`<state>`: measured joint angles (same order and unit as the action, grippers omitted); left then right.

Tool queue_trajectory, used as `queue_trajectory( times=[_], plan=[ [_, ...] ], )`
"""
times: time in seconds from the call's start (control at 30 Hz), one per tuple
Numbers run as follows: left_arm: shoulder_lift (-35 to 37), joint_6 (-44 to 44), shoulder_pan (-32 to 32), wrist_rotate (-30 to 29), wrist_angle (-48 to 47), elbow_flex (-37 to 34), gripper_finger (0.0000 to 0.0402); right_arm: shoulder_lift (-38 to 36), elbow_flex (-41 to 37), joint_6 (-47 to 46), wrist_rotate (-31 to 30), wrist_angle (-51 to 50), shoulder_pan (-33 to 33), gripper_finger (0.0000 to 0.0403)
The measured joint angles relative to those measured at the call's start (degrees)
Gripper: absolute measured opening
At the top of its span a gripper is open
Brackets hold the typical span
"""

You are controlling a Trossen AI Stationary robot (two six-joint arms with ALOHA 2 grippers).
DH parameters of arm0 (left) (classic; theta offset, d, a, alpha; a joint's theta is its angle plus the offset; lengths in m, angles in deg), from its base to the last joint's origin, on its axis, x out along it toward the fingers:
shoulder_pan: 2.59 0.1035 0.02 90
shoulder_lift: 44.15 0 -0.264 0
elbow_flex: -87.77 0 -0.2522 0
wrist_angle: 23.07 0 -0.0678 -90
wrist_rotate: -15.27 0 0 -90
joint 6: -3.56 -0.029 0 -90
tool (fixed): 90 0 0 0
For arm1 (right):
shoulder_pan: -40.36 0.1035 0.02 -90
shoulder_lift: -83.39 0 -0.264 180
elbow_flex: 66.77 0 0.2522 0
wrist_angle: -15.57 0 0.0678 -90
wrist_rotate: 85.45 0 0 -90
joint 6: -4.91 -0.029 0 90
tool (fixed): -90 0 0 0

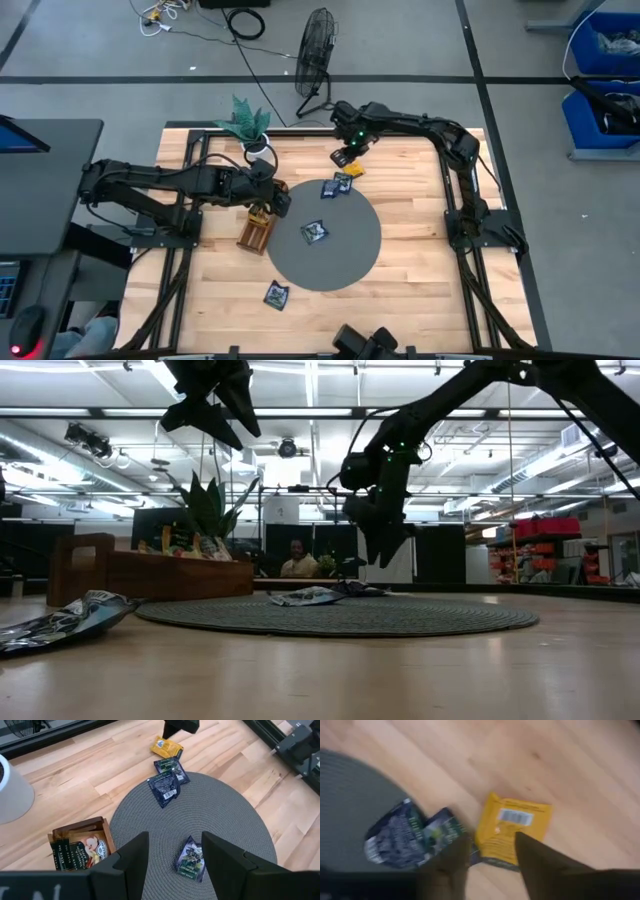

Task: Pick & Place Tea
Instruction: Put the yellow tea bag into the middle section of the wooden organizer

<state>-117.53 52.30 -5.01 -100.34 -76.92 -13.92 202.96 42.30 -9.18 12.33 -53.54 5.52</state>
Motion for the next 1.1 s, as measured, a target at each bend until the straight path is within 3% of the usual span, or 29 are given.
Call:
queue_trajectory(
  times=[0.17, 0.3, 0.6, 0.97, 1.1],
  plan=[
    [0.0, 0.05, 0.0, 0.0, 0.16, 0.0, 0.0186, 1.63, 0.04, -1.63, 1.8, -1.53, -0.79, 0.0246],
    [0.0, 0.07, 0.0, 0.0, 1.48, 0.0, 0.0186, 3.45, 0.04, -1.92, 0.75, -2.87, -0.82, 0.0281],
    [0.0, 0.09, 0.0, 0.0, 2.9, 0.0, 0.0186, 3.98, 0.04, -3.93, -6.31, -1.35, -0.79, 0.0269],
    [0.0, 0.1, -0.02, 0.03, 2.92, 0.0, 0.0186, 8.22, 0.48, -3.6, -5.45, -4.18, -0.85, 0.026],
    [0.0, 0.12, -0.02, 0.93, 2.92, 0.0, 0.0186, 8.63, 0.39, -3.24, -6.07, -3.22, -0.68, 0.022]
  ],
)
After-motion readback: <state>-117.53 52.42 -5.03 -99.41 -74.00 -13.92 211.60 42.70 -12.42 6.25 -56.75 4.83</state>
